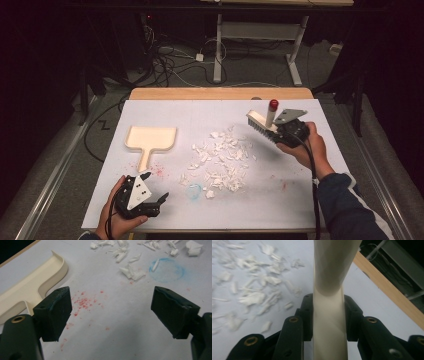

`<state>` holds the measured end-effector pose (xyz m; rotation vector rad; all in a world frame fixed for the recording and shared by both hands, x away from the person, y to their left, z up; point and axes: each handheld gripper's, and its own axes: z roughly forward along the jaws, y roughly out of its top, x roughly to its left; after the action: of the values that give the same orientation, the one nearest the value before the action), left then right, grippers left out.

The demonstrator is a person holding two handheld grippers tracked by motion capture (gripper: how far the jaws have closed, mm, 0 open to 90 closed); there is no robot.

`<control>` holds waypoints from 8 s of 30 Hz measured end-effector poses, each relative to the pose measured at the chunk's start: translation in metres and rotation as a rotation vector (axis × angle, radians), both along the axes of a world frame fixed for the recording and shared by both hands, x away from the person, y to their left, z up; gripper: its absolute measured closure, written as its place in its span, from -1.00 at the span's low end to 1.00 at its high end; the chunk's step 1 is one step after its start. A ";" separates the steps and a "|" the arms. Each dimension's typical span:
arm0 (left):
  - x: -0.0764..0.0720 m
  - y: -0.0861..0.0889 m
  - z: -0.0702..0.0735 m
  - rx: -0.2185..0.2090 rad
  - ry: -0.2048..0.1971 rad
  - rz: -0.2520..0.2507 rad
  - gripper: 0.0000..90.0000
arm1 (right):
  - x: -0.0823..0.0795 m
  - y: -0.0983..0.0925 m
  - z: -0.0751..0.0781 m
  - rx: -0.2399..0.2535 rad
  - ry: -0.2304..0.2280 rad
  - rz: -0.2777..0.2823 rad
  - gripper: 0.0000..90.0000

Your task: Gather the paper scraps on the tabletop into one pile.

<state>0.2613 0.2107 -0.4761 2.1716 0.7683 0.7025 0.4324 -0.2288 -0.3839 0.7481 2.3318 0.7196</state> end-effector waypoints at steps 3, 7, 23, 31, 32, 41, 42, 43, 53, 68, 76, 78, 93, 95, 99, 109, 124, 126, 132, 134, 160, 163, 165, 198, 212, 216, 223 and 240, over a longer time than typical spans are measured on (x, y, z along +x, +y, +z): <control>0.000 -0.001 -0.001 0.005 0.008 -0.003 -0.64 | 0.018 0.016 -0.014 -0.052 -0.012 -0.033 0.51; 0.000 -0.001 -0.003 0.007 0.012 -0.012 -0.64 | 0.037 0.037 -0.031 -0.107 -0.033 -0.056 0.51; 0.000 -0.003 -0.005 0.019 0.021 -0.032 -0.64 | 0.023 0.103 -0.050 -0.134 -0.064 0.229 0.51; 0.000 -0.004 -0.005 0.020 0.023 -0.035 -0.64 | -0.016 0.089 -0.050 -0.115 -0.061 0.418 0.51; 0.000 -0.004 -0.005 0.021 0.025 -0.038 -0.64 | -0.022 0.087 -0.050 -0.096 -0.062 0.434 0.51; -0.001 -0.007 -0.004 0.023 0.022 -0.041 -0.64 | -0.059 0.071 -0.032 -0.062 -0.072 0.523 0.51; 0.000 -0.008 -0.004 0.023 0.021 -0.041 -0.64 | -0.059 0.070 -0.029 -0.058 -0.079 0.511 0.51; 0.000 -0.008 -0.004 0.023 0.021 -0.042 -0.64 | -0.058 0.069 -0.026 -0.058 -0.085 0.499 0.51; 0.002 -0.007 -0.004 0.019 0.024 -0.045 -0.64 | -0.015 0.084 -0.016 -0.032 -0.078 0.383 0.51; 0.001 -0.003 -0.006 0.009 0.030 -0.052 -0.64 | 0.002 0.157 -0.049 -0.119 -0.081 0.498 0.51; -0.001 -0.004 -0.005 0.014 0.030 -0.056 -0.64 | -0.035 0.138 -0.039 -0.096 -0.016 0.739 0.51; -0.001 -0.005 -0.005 0.019 0.030 -0.058 -0.64 | -0.043 0.128 -0.034 -0.085 -0.016 0.771 0.51; 0.000 -0.008 -0.005 0.032 0.030 -0.063 -0.64 | -0.072 0.040 0.008 0.048 -0.127 0.318 0.51; 0.000 -0.008 -0.005 0.029 0.030 -0.061 -0.64 | -0.075 0.030 0.004 0.005 -0.108 0.249 0.51; 0.000 -0.010 -0.004 0.039 0.029 -0.065 -0.64 | -0.078 0.016 -0.008 -0.110 -0.076 0.084 0.51; 0.001 -0.013 -0.004 0.042 0.027 -0.075 -0.64 | -0.086 0.055 -0.035 -0.126 0.039 0.025 0.51; 0.000 -0.009 -0.002 0.032 0.015 -0.065 -0.64 | -0.104 0.103 -0.014 0.054 -0.005 0.157 0.51; 0.000 -0.007 -0.001 0.028 0.012 -0.056 -0.64 | -0.106 0.101 -0.007 0.092 -0.009 0.177 0.51; -0.002 -0.003 0.003 0.004 -0.009 -0.029 -0.67 | -0.117 0.113 0.004 0.109 -0.081 0.197 0.51; -0.003 -0.002 0.003 0.004 -0.011 -0.025 -0.67 | -0.117 0.117 0.004 0.153 -0.056 0.221 0.51; -0.016 -0.006 0.004 0.010 -0.018 -0.045 -0.67 | -0.110 0.146 -0.038 0.239 0.260 0.257 0.50; -0.015 -0.011 0.001 0.036 -0.009 -0.066 -0.67 | -0.108 0.136 -0.034 0.233 0.237 0.236 0.51; -0.014 -0.015 -0.001 0.056 -0.004 -0.081 -0.67 | -0.109 0.129 -0.029 0.223 0.214 0.225 0.51; -0.011 -0.026 -0.006 0.110 0.029 -0.128 -0.67 | -0.168 -0.008 -0.024 0.158 0.226 0.245 0.51; -0.009 -0.025 -0.008 0.113 0.037 -0.129 -0.67 | -0.132 0.044 -0.029 0.191 0.168 0.279 0.51; -0.009 -0.024 -0.009 0.112 0.038 -0.128 -0.67 | -0.129 0.047 -0.025 0.211 0.161 0.282 0.51; -0.010 -0.024 -0.008 0.110 0.033 -0.125 -0.67 | -0.141 0.023 0.003 0.287 0.096 0.261 0.51; -0.010 -0.025 -0.008 0.115 0.034 -0.131 -0.67 | -0.093 0.040 -0.035 0.174 0.054 -0.038 0.51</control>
<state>0.2516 0.1858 -0.4840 2.3200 0.6101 0.6581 0.3392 -0.1890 -0.4192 0.8952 2.3174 0.9041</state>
